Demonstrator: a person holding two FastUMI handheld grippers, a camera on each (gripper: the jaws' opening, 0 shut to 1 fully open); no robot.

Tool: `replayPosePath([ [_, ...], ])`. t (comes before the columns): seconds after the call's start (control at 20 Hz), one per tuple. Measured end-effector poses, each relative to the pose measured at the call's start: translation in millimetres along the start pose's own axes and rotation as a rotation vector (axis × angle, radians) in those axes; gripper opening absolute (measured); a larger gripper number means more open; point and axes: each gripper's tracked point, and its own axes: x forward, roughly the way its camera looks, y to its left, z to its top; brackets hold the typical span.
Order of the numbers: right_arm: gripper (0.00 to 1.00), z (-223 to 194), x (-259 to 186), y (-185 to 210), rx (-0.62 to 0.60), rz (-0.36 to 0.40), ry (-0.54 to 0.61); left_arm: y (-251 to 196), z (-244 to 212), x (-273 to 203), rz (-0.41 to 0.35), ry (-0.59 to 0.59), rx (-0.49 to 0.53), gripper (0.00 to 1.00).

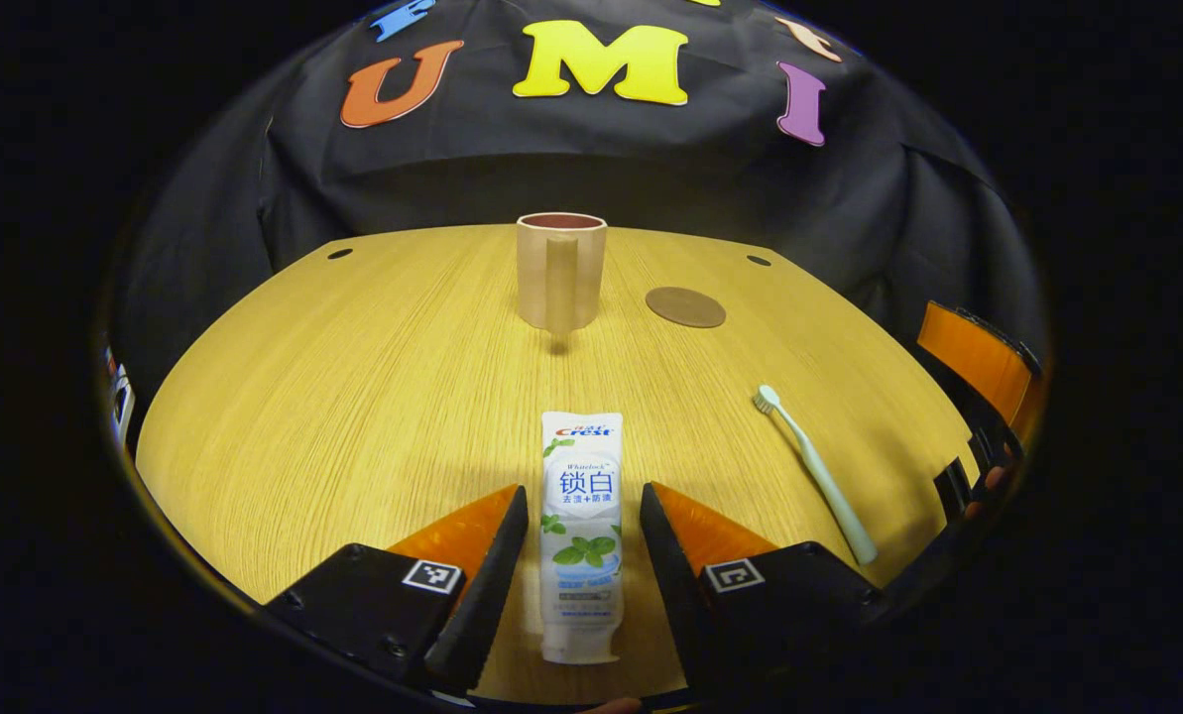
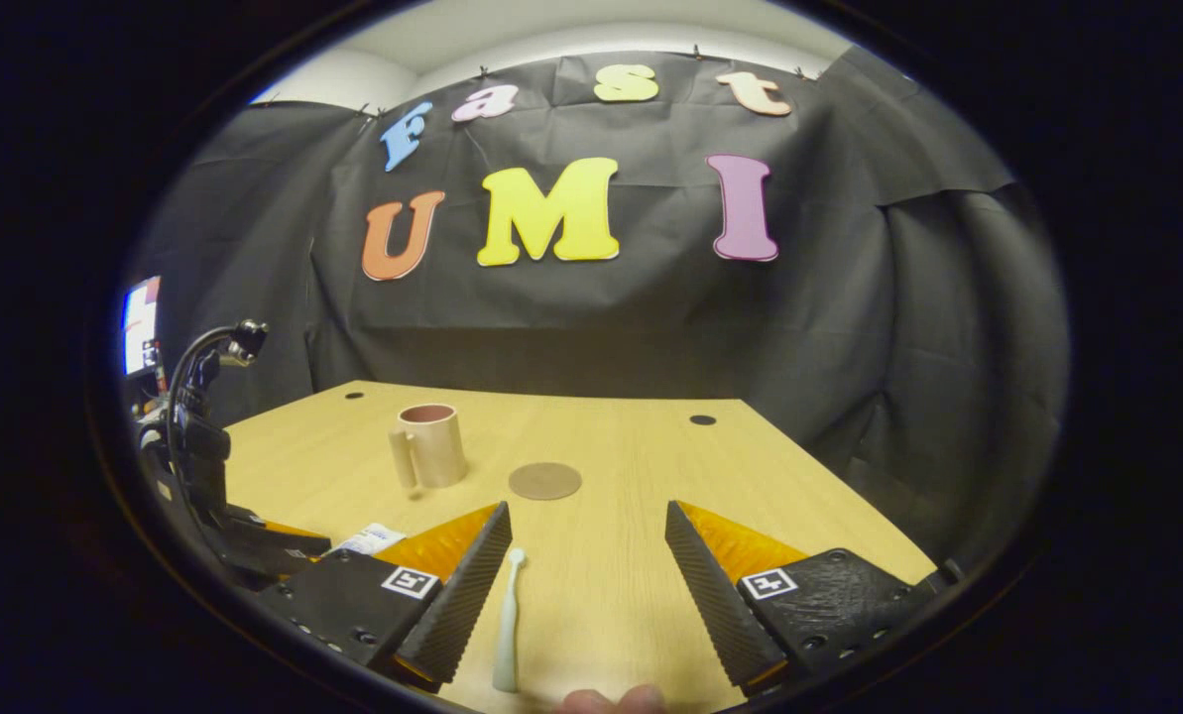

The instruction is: Put the toothbrush and toothpaste on the desktop into the cup, then pick up the cup and place it on the coaster on the desktop.

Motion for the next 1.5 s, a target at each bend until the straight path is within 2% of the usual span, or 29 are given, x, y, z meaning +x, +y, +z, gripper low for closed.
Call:
replayPosePath([
  [0.1,0.96,-2.9,2.0,-2.3,0.004,-0.011,0.01,5.5,-0.7,2.5,0.023,0.007,-0.002,0.63],
  [0.15,0.95,-5.1,4.3,-3.3,0.005,-0.017,0.021,6.1,2.1,4.3,0.021,0.006,-0.007,0.53],
  [0.25,0.95,-14.2,7.7,-0.9,0.002,-0.017,0.049,6.7,1.3,2.2,0.026,0.004,-0.025,0.49],
  [0.4,0.95,-24.5,9.6,6.3,-0.008,-0.004,0.085,9.7,5.2,1.9,0.053,-0.005,-0.042,0.46],
  [0.5,0.95,-28.7,11.2,10.2,-0.004,0.006,0.1,9.8,10.1,-1.4,0.045,-0.025,-0.067,0.44],
  [0.85,0.95,-47.6,22.2,27.3,-0.011,0.032,0.176,16.4,51.9,-22.5,0.051,-0.177,-0.072,0.41],
  [1.15,0.95,-79.1,31.2,50.0,-0.065,0.078,0.283,18.2,79.0,-42.5,0.046,-0.267,-0.06,0.41],
  [1.2,0.96,-83.5,32.3,51.5,-0.06,0.083,0.305,18.6,83.8,-45.1,0.043,-0.279,-0.065,0.46],
  [1.25,0.94,-87.6,33.8,54.1,-0.046,0.086,0.324,18.5,88.9,-49.3,0.039,-0.294,-0.069,0.41],
  [1.45,0.83,-99.3,48.5,58.3,0.01,0.059,0.394,19.2,109.2,-63.1,0.026,-0.355,-0.069,0.41],
  [1.5,0.76,-100.9,51.2,55.9,0.01,0.038,0.401,17.4,111.1,-65.3,0.013,-0.36,-0.077,0.41],
])
